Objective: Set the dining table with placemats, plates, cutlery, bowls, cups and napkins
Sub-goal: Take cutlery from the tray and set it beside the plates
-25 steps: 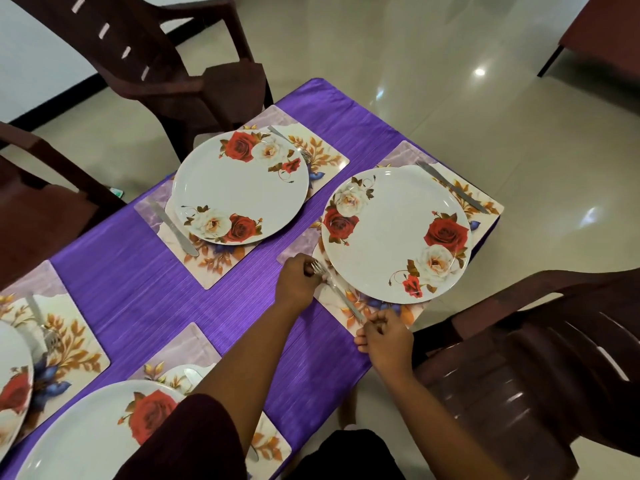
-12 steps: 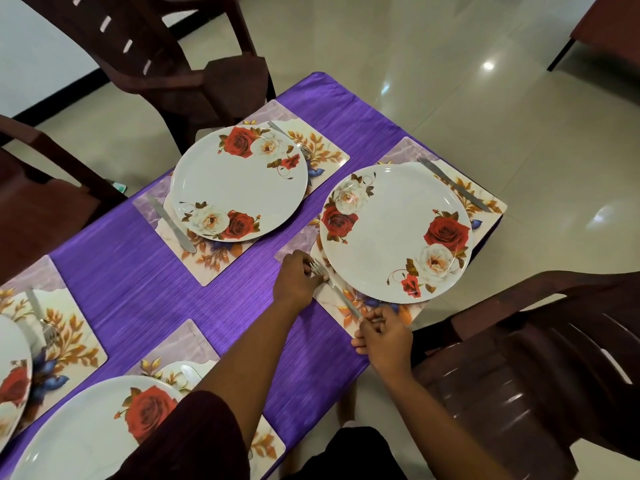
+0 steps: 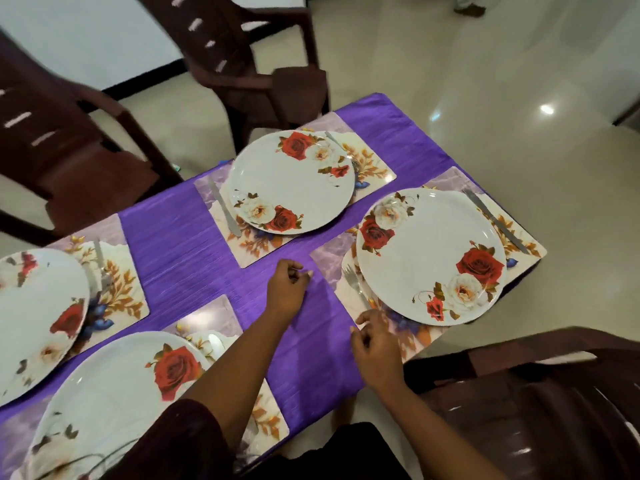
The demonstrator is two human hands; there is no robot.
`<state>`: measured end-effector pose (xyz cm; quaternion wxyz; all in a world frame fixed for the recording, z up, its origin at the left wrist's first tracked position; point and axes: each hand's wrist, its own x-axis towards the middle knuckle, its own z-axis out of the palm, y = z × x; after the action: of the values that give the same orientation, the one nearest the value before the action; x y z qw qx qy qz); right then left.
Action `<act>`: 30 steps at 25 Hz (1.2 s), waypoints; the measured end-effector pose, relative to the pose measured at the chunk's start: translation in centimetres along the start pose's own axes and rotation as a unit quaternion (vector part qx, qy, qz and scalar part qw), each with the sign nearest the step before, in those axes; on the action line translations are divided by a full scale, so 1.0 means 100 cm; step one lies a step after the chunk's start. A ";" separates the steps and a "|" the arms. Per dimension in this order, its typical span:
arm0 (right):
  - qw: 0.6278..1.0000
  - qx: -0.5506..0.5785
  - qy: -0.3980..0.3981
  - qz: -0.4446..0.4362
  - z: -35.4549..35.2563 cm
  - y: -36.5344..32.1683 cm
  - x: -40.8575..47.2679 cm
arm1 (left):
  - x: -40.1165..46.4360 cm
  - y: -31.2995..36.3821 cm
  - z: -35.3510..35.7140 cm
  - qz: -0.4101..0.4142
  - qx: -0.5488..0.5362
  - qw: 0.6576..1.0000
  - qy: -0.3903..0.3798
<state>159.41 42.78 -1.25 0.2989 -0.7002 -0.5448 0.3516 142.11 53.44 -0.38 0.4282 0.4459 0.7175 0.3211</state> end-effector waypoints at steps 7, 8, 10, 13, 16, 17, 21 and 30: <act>0.938 -0.055 -0.289 -0.182 0.091 -0.095 0.039 | -0.047 -0.062 -0.154 0.035 0.062 0.988 0.137; 0.925 -0.060 -0.323 -0.189 0.110 -0.110 0.038 | -0.059 -0.075 -0.178 0.020 0.083 0.983 0.164; 0.904 -0.072 -0.377 -0.189 0.145 -0.132 0.026 | -0.088 -0.105 -0.221 -0.017 0.102 0.967 0.231; 0.889 -0.117 -0.405 -0.177 0.179 -0.147 0.006 | -0.134 -0.145 -0.266 -0.075 0.105 0.935 0.329; 0.895 -0.151 -0.371 -0.196 0.199 -0.158 -0.014 | -0.180 -0.190 -0.303 -0.151 0.114 0.901 0.390; 0.903 -0.153 -0.348 -0.199 0.204 -0.163 -0.019 | -0.190 -0.205 -0.313 -0.168 0.114 0.896 0.395; 0.922 -0.184 -0.255 -0.228 0.228 -0.180 -0.039 | -0.208 -0.249 -0.344 -0.164 0.102 0.909 0.369; 0.898 -0.220 -0.206 -0.320 0.304 -0.217 -0.148 | -0.242 -0.314 -0.397 -0.089 0.212 0.923 0.310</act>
<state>120.20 34.42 1.10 0.1149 -0.4477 -0.8525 0.2440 100.65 15.73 -1.91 0.1072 0.3384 0.9024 0.2442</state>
